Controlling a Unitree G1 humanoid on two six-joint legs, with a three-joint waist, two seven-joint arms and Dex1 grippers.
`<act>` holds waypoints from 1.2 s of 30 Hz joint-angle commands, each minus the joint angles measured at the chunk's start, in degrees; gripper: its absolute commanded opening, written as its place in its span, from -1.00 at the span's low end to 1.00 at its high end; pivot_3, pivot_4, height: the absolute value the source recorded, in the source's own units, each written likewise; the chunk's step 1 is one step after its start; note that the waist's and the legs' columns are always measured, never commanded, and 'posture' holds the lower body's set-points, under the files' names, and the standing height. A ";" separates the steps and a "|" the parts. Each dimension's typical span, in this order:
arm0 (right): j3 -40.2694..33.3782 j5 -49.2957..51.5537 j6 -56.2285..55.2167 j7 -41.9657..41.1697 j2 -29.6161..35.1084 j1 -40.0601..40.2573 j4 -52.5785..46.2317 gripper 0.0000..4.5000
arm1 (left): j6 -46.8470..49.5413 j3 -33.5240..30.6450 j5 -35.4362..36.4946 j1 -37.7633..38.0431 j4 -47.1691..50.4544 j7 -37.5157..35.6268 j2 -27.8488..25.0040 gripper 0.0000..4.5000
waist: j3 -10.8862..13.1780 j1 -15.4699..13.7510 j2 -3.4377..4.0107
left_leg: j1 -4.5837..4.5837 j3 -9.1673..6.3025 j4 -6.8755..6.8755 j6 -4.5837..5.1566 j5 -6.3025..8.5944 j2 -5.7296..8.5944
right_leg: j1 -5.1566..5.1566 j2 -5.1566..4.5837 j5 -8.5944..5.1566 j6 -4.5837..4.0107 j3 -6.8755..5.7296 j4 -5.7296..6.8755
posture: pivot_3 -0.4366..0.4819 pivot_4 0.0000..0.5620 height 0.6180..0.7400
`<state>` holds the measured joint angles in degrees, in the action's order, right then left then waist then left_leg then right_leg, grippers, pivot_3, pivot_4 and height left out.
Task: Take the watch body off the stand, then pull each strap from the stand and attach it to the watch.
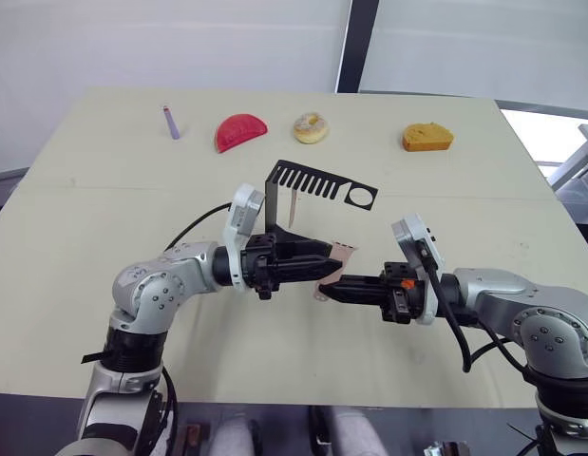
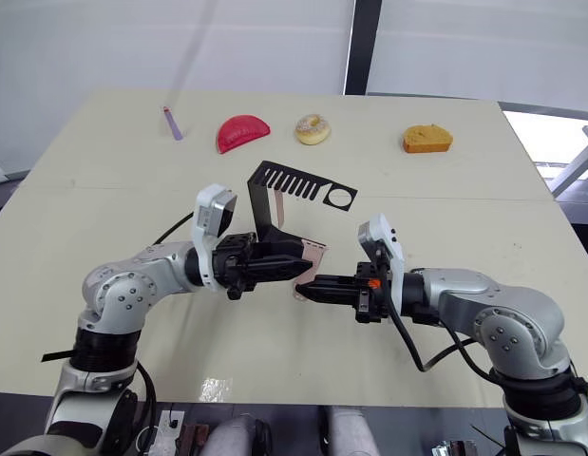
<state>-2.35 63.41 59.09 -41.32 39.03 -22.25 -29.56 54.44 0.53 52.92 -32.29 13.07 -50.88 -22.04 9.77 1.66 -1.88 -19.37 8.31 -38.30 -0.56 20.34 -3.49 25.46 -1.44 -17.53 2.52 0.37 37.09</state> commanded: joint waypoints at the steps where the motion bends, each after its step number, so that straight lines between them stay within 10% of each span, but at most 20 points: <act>1: -0.58 1.32 0.04 0.56 -0.07 -0.78 -1.06 -1.00 | -0.95 -0.28 0.94 -0.06 1.69 -0.15 0.40 -0.14 | 0.00 0.01 0.00 | 0.00 0.00 0.00 0.00 0.00 0.00 | 0.00 0.00 0.00 0.00 0.00 0.00 | -0.05 -0.47 0.95; 9: -0.67 1.73 -0.03 1.07 -0.43 -0.93 -0.96 -1.00 | -0.82 -0.44 1.59 0.39 1.77 -0.57 0.86 -0.89 | 0.00 0.01 0.00 | 0.00 0.00 0.00 0.00 0.00 0.00 | 0.00 0.00 0.00 0.00 0.00 0.00 | -0.05 -0.47 0.95; 36: -0.95 2.26 -0.02 1.64 0.16 -1.02 -1.30 -1.00 | -1.14 -0.22 1.36 -0.32 0.91 -0.46 1.42 -0.89 | 0.00 0.01 0.00 | 0.00 0.00 0.00 0.00 0.00 0.00 | 0.00 0.00 0.00 0.00 0.00 0.00 | -0.05 -0.47 0.95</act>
<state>-2.39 64.68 59.09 -40.29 38.75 -22.69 -29.56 54.17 0.52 53.75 -31.95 12.98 -50.89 -20.51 9.77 1.67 -1.88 -19.37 8.31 -38.30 -0.56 20.34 -3.49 25.46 -1.44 -17.53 2.52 0.37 37.09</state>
